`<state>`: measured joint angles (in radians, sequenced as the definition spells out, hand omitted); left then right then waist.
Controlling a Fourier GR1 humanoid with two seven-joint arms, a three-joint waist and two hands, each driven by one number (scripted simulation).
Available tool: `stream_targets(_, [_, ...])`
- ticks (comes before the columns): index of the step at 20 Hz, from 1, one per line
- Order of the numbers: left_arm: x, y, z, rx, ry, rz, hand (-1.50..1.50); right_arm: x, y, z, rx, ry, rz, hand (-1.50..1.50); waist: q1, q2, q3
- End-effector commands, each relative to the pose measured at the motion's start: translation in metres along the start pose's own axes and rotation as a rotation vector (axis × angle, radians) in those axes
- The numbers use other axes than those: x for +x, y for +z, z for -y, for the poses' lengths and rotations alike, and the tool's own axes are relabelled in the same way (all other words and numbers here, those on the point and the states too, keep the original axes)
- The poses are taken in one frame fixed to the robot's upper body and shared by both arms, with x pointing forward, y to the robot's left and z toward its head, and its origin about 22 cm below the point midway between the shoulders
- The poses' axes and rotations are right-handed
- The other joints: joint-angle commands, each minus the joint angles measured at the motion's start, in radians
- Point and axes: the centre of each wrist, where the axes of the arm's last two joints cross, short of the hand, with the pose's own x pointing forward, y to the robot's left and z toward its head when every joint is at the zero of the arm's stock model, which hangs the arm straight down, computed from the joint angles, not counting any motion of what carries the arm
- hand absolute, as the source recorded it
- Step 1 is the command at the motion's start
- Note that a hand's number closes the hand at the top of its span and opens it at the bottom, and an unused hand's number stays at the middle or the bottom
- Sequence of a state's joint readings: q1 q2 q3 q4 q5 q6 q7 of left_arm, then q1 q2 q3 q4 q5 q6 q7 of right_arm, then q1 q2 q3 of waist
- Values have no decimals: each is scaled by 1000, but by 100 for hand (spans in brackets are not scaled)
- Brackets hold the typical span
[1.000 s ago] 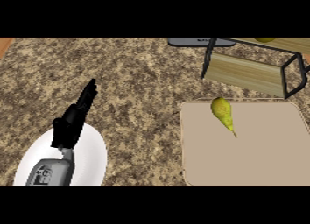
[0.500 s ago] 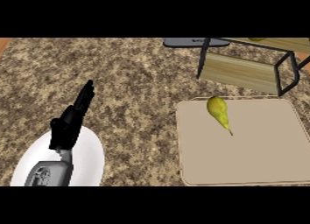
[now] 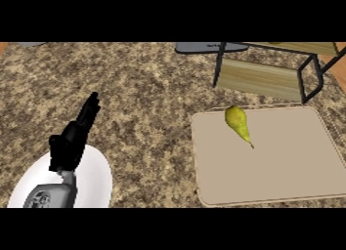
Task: Pick the lemon from the tray and place it in the tiered shelf
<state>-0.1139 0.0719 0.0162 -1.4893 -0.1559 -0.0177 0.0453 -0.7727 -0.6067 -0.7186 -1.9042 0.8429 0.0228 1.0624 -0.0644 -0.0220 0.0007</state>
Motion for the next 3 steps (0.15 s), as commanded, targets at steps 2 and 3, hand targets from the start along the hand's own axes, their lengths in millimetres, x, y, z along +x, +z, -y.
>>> stream_targets(2, [-14,12,4,14,3,5,0,-20,2,67,57,58,-49,-150,-5,0,0])
stream_targets(3, [4,-5,-1,13,-1,20,0,-31,9,71,71,66,-67,-150,-5,3,1])
